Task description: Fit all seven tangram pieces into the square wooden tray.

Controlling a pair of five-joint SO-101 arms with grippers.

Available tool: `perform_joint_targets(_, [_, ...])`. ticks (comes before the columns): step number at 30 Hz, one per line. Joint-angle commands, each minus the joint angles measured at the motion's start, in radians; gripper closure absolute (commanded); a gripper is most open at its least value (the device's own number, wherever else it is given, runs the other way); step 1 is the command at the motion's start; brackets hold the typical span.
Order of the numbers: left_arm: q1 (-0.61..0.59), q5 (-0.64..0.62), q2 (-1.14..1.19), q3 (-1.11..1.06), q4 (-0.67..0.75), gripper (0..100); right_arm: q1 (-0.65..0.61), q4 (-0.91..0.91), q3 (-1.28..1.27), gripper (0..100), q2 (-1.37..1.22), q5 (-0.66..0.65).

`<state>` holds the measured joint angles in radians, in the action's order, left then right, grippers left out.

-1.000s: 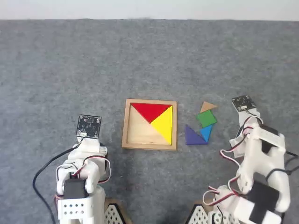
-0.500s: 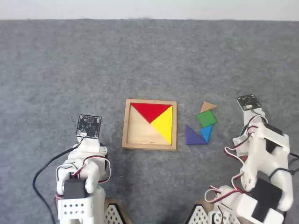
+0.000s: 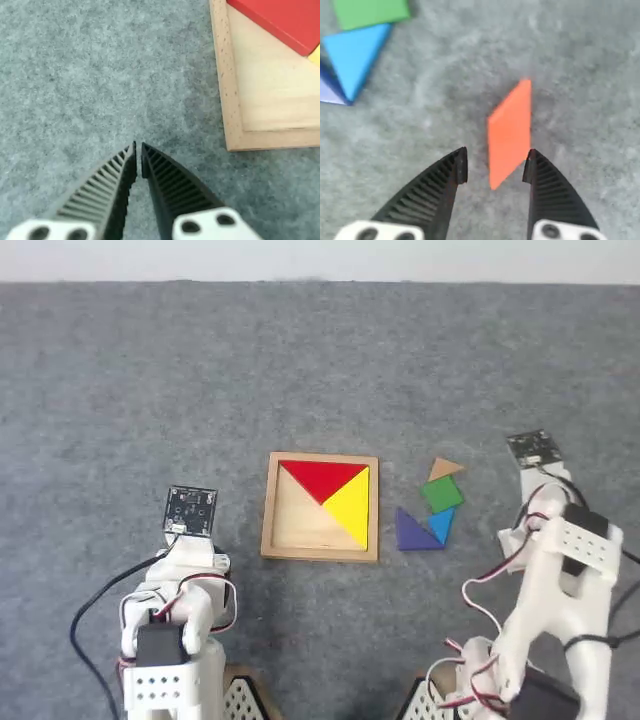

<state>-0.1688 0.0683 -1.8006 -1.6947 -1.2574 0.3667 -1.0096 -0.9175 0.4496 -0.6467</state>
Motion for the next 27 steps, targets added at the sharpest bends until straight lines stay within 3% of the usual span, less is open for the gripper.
perform_joint_targets(1, [0.006, 0.002, -0.017, 0.01, -0.003, 98, -0.022, 0.013, 0.041, 81.1, -0.038, 0.012])
perform_joint_targets(11, [0.006, 0.002, -0.017, 0.01, -0.003, 98, 0.042, 0.222, 0.069, 81.1, -0.332, -0.014])
perform_joint_targets(20, [0.006, 0.002, -0.017, 0.01, -0.003, 98, 0.137, 0.22, 0.092, 81.1, -0.344, -0.083])
perform_joint_targets(27, [0.006, 0.002, -0.017, 0.01, -0.003, 98, 0.191, 0.237, 0.098, 81.1, -0.306, -0.038])
